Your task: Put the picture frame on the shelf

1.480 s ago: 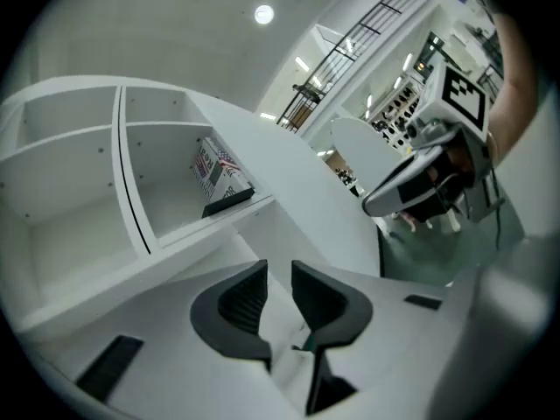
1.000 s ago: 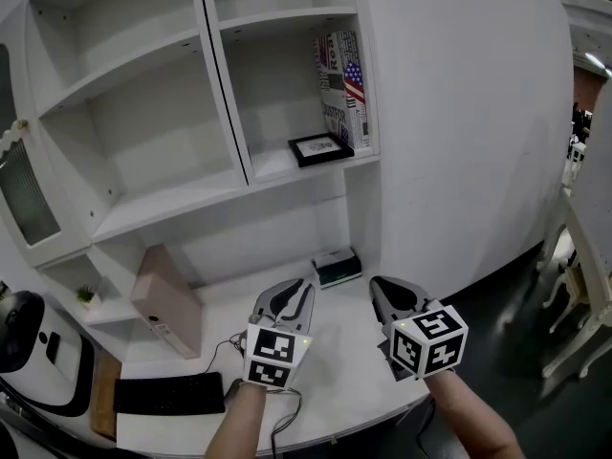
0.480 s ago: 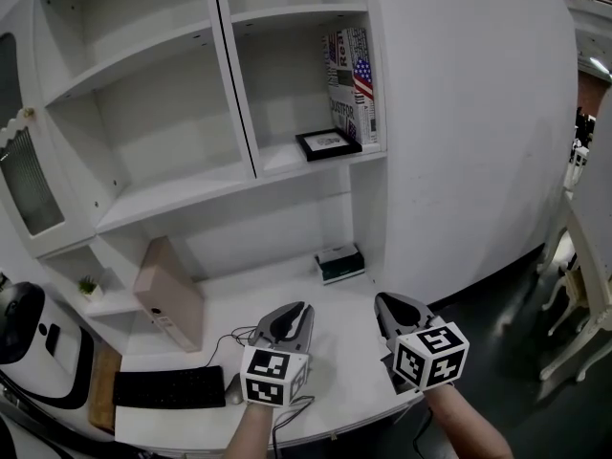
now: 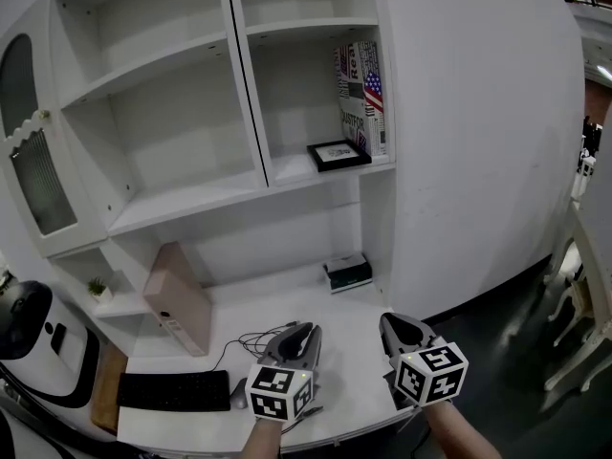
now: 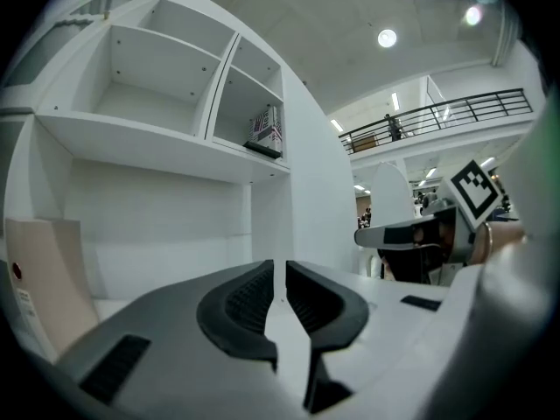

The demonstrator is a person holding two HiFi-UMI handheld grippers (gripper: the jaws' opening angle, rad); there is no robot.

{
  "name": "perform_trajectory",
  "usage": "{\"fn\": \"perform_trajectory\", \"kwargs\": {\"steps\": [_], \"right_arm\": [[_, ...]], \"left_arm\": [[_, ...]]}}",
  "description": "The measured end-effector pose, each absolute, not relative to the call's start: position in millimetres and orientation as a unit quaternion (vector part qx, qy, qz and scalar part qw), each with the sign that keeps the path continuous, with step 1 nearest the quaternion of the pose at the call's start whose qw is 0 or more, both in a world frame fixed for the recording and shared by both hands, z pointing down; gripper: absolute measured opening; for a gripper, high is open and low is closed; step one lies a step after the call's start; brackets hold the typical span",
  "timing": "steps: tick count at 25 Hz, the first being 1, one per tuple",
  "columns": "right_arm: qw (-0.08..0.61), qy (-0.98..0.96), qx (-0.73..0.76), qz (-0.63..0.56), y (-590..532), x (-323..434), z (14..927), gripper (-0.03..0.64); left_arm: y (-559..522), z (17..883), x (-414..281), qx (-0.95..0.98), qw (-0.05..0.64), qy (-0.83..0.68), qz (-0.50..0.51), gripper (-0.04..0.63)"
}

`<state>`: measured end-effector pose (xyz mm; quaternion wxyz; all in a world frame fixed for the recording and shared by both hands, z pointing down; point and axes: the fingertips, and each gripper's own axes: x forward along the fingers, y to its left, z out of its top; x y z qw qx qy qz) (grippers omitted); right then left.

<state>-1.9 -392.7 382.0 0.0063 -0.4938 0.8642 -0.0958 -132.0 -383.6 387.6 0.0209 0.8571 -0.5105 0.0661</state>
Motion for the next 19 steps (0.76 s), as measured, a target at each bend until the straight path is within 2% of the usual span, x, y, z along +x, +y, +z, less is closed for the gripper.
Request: {"fn": "perform_trajectory", "kwargs": {"steps": [19], "right_arm": [[-0.004,0.861,-0.496,-0.109,-386.8,8.2,399.5,0.000]], "left_arm": [[-381.0,393.4,-122.7,0.856,0.038,-0.513,0.057,0.043]]}}
